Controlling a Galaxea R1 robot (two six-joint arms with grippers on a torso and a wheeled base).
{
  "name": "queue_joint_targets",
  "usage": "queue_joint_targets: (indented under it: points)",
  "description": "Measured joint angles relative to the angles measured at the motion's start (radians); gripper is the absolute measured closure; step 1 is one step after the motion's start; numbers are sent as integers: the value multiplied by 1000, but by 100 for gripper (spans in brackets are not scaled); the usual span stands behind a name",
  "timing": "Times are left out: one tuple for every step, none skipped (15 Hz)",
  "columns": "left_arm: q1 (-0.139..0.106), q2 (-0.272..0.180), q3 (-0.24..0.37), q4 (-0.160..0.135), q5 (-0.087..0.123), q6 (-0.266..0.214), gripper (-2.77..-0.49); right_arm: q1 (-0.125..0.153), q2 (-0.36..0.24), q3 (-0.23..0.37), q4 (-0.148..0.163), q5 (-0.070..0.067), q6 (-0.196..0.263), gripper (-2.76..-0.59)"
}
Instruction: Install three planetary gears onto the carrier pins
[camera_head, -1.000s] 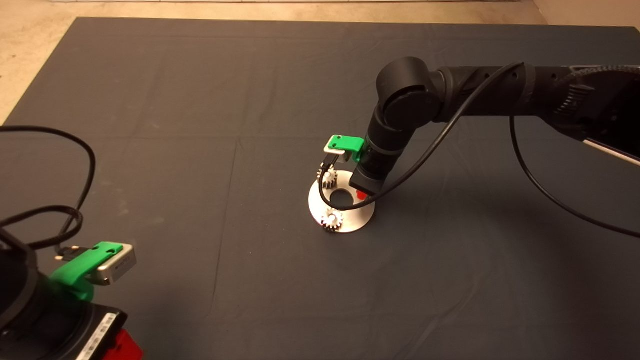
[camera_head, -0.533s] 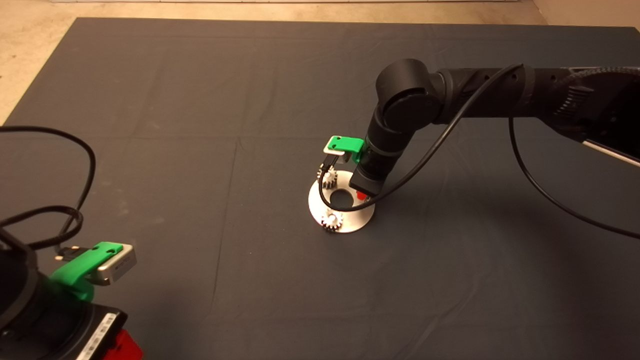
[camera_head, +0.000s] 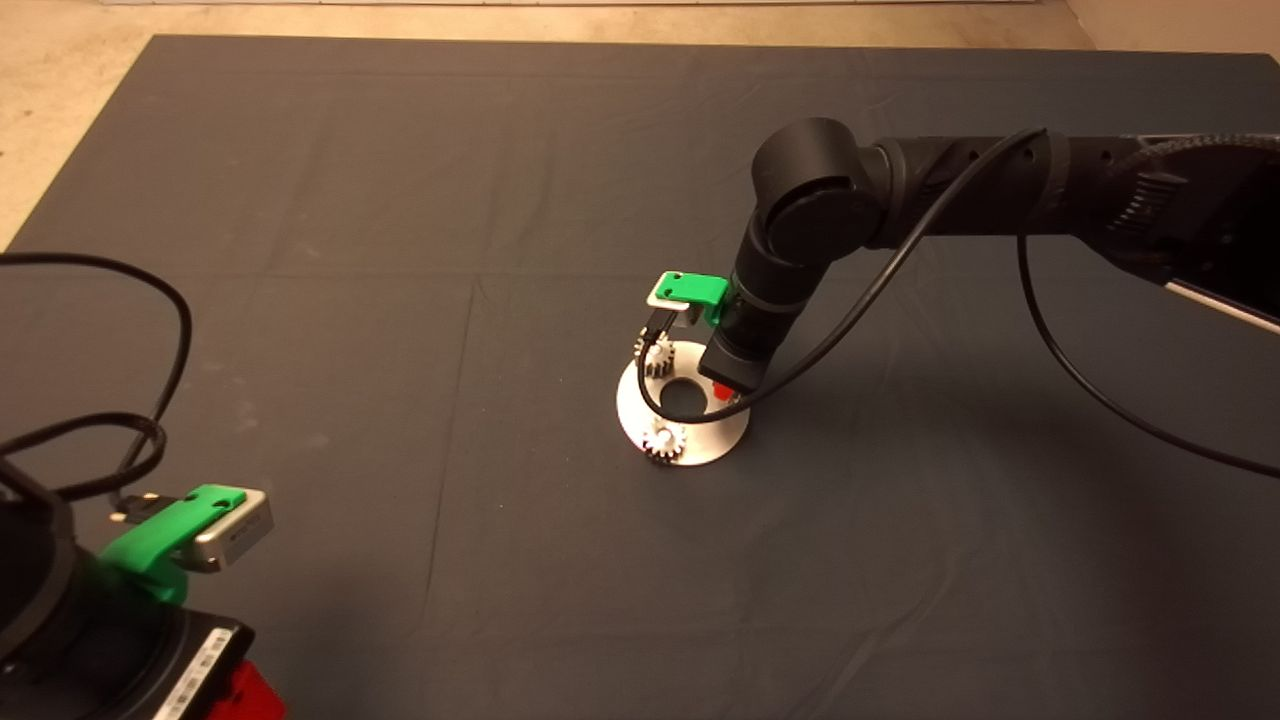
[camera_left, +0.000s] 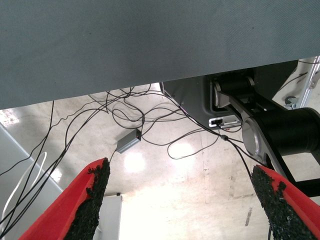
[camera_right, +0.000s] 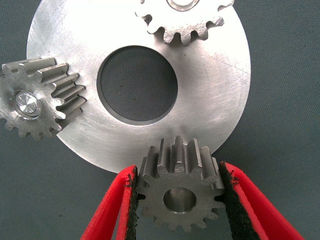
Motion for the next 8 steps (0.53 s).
queue_joint_targets:
  points:
    - [0,0,0,0,0,0,-202,0,-2,1,0,0,0,-102]
    - [0,0,0,0,0,0,-202,0,-6,2,-1,1,0,-102]
    - [0,-1,0,0,0,0,-202,0,-9,4,-1,4,0,-102]
    - [0,-2,0,0,0,0,-202,0,-11,6,-1,6,0,-102]
    - [0,-2,0,0,0,0,-202,0,-11,6,-2,5,0,-102]
    - [0,-2,0,0,0,0,-202,0,-12,8,-2,5,0,-102]
    - [0,-2,0,0,0,0,-202,0,-13,9,-3,6,0,-102]
    - [0,-2,0,0,0,0,-202,0,-14,9,-3,7,0,-102]
